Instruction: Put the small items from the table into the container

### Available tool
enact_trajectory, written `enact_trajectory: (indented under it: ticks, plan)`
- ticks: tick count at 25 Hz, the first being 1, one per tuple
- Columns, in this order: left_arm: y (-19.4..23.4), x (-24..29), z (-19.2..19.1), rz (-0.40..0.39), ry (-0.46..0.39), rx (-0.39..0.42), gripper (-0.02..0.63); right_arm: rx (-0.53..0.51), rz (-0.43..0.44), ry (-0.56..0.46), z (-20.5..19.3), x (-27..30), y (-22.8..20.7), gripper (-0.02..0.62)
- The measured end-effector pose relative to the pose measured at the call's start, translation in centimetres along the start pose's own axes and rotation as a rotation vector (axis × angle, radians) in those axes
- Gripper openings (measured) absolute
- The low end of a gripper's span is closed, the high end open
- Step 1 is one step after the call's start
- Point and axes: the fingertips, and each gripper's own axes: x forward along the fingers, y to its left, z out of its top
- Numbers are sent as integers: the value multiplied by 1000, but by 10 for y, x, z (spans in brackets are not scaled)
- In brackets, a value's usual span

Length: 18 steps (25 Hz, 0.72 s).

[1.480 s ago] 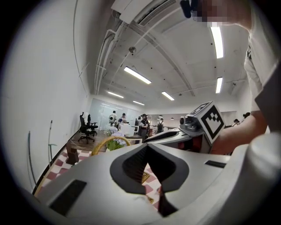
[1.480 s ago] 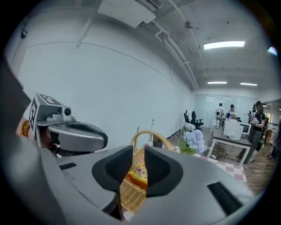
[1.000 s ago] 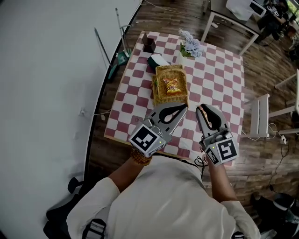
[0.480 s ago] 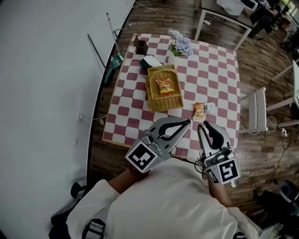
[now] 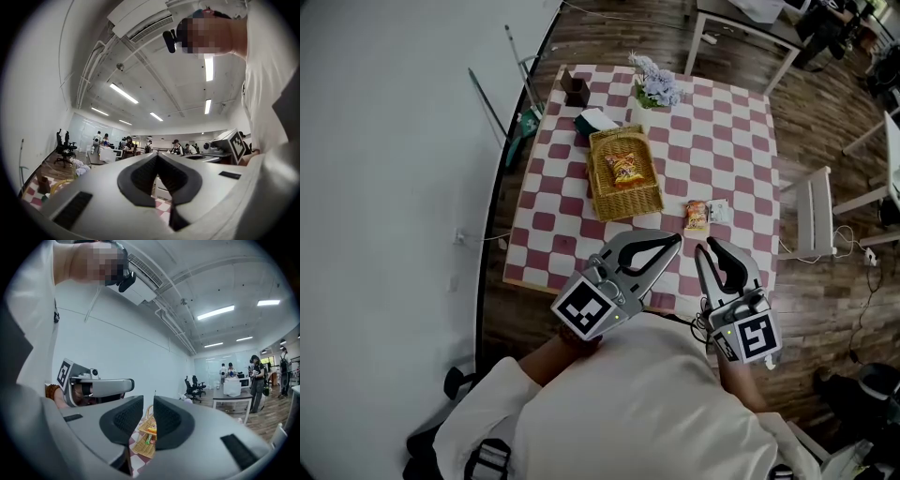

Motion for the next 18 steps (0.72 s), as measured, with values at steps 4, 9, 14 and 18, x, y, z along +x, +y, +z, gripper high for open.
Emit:
enact_trajectory:
  ticks: [4, 9, 14, 18]
  plan:
    - [4, 7, -11, -4, 11, -17, 29, 2, -22, 32, -15, 2, -7, 87]
    - [18, 21, -34, -9, 16, 4, 29, 4, -37, 97, -47, 12, -23, 91]
    - [38, 42, -76, -16, 51, -14, 29, 18, -62, 190, -97, 26, -50, 94]
    - [58, 63, -120, -10, 91, -42, 29, 29, -110, 276, -148, 37, -80, 94]
